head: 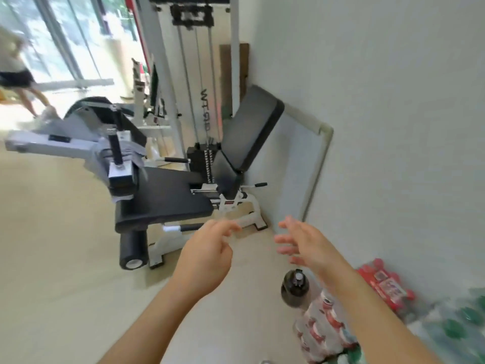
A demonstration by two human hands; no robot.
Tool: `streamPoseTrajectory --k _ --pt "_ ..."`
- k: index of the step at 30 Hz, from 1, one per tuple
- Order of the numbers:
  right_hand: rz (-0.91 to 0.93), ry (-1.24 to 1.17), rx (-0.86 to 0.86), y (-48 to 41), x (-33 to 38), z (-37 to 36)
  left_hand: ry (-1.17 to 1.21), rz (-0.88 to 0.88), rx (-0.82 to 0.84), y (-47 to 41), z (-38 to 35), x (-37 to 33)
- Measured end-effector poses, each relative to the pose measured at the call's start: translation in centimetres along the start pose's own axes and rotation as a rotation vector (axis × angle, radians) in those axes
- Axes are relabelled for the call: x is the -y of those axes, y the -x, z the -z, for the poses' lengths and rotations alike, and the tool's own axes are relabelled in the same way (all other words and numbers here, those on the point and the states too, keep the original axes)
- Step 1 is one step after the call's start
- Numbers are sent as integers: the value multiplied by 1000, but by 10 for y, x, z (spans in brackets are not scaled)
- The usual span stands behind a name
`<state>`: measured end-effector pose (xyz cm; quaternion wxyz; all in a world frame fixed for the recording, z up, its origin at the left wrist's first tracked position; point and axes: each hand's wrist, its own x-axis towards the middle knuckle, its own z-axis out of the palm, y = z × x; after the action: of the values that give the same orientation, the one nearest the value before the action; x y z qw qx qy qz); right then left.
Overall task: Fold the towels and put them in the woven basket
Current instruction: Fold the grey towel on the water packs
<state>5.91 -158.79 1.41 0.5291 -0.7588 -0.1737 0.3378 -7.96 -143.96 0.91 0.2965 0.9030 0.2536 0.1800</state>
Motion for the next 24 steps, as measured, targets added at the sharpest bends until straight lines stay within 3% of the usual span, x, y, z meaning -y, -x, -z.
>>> streamPoseTrajectory --k 4,12,17,24 --pt "-195 -262 204 -89 16 -62 -8 250 -41 -26 28 72" --pt "-180 -233 474 -249 96 -175 -89 498 -175 -129 73 187" --pt "-125 -130 512 -330 152 -234 -95 543 -307 -187 111 243" --pt "-85 -102 477 -450 210 -328 -132 578 -358 -286 171 353"
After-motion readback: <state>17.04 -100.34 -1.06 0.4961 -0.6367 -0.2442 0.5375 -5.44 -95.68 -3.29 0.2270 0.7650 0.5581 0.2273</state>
